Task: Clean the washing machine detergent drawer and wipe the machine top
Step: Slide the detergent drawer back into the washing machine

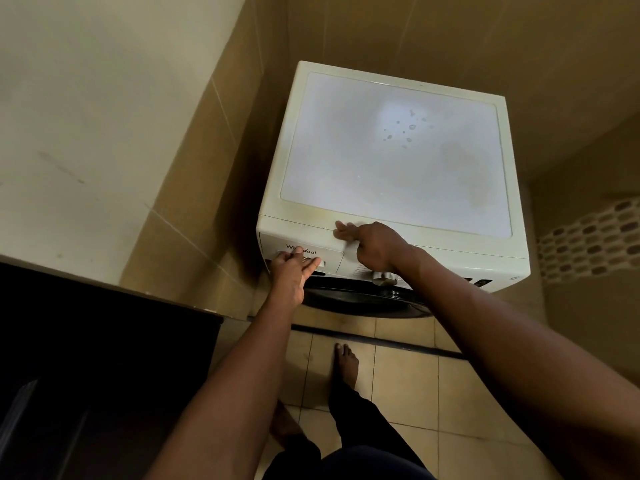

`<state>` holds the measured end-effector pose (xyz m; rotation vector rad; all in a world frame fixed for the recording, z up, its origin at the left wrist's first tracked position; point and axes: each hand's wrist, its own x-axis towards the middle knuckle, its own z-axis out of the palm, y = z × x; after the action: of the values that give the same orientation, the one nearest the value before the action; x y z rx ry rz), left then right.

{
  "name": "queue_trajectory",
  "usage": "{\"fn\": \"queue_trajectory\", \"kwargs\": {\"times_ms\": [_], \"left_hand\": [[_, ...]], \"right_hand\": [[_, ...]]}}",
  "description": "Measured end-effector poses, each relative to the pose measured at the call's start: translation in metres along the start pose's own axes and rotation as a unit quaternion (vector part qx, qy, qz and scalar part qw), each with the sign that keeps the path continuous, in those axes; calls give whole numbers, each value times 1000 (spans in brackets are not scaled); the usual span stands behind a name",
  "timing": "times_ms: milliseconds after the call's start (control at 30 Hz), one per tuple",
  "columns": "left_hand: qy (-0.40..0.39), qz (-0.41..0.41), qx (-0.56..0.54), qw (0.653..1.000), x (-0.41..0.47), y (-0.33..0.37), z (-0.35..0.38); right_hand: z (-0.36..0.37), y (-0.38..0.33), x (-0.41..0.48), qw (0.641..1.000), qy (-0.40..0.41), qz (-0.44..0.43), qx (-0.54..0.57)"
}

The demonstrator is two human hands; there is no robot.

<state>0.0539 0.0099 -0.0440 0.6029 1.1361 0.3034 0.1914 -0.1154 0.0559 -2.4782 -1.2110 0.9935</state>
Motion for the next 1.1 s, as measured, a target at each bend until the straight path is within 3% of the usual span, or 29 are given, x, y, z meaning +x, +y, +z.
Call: {"fn": "queue_trajectory", "kwargs": {"times_ms": [167, 533, 1100], "left_hand": [[-44, 27, -34, 998, -8, -3, -1], [-53, 19, -17, 998, -17, 1, -1], [-64, 0, -20, 998, -94, -41, -84]], "right_hand": [[3, 0, -1, 1000, 0, 2, -5], [6, -3, -2, 1000, -2, 3, -16], [14, -2, 4, 999, -9, 14, -44]]}}
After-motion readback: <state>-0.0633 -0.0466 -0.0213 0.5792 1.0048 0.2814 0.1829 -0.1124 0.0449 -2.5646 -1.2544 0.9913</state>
